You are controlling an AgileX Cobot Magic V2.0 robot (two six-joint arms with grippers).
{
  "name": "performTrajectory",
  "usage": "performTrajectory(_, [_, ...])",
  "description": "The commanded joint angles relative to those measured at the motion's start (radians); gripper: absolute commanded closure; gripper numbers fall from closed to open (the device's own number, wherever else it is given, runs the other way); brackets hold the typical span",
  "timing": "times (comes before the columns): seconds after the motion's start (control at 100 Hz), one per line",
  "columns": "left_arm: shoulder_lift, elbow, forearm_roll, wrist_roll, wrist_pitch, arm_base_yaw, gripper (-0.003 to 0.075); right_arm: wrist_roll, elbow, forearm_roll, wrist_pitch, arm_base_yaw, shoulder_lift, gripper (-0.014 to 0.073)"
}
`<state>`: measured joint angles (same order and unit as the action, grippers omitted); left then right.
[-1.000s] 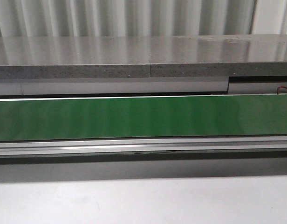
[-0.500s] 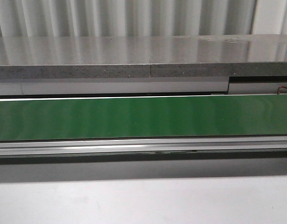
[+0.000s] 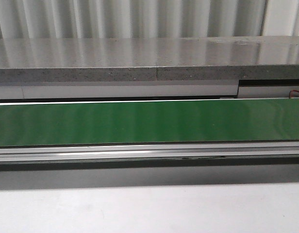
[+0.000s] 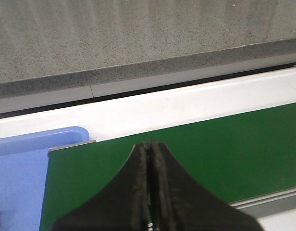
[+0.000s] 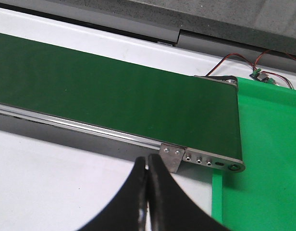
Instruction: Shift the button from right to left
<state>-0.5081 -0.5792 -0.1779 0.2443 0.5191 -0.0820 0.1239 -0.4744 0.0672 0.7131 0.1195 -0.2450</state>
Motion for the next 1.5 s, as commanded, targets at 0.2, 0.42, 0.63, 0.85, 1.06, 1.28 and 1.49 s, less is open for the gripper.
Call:
performTrajectory(0.2, [0.093, 0.002, 0.076, -0.001, 0.121, -0.007, 0.0741, 0.009, -0.027, -0.002, -0.073, -0.001, -0.011, 0.0659])
performTrajectory(0.42, [0.131, 0.002, 0.084, -0.008, 0.132, -0.007, 0.0741, 0.009, -0.027, -0.002, -0.073, -0.001, -0.011, 0.0659])
performTrajectory(0.63, [0.181, 0.086, 0.078, -0.01, -0.041, -0.007, 0.0741, 0.009, -0.027, -0.002, -0.073, -0.001, -0.011, 0.0659])
performTrajectory(0.85, [0.315, 0.304, 0.108, -0.153, -0.327, -0.007, 0.0741, 0.009, -0.027, -0.002, -0.073, -0.001, -0.011, 0.0659])
performTrajectory(1.06, [0.45, 0.457, 0.206, -0.281, -0.388, -0.005, 0.0741, 0.009, -0.027, -0.002, -0.073, -0.001, -0.011, 0.0659])
performTrajectory(1.28, [0.544, 0.627, 0.206, -0.281, -0.572, 0.051, 0.0741, 0.009, -0.027, -0.002, -0.074, -0.001, -0.011, 0.0659])
performTrajectory(1.49, [0.544, 0.623, 0.208, -0.281, -0.511, 0.052, 0.0741, 0.009, -0.027, -0.002, -0.075, -0.001, -0.011, 0.0659])
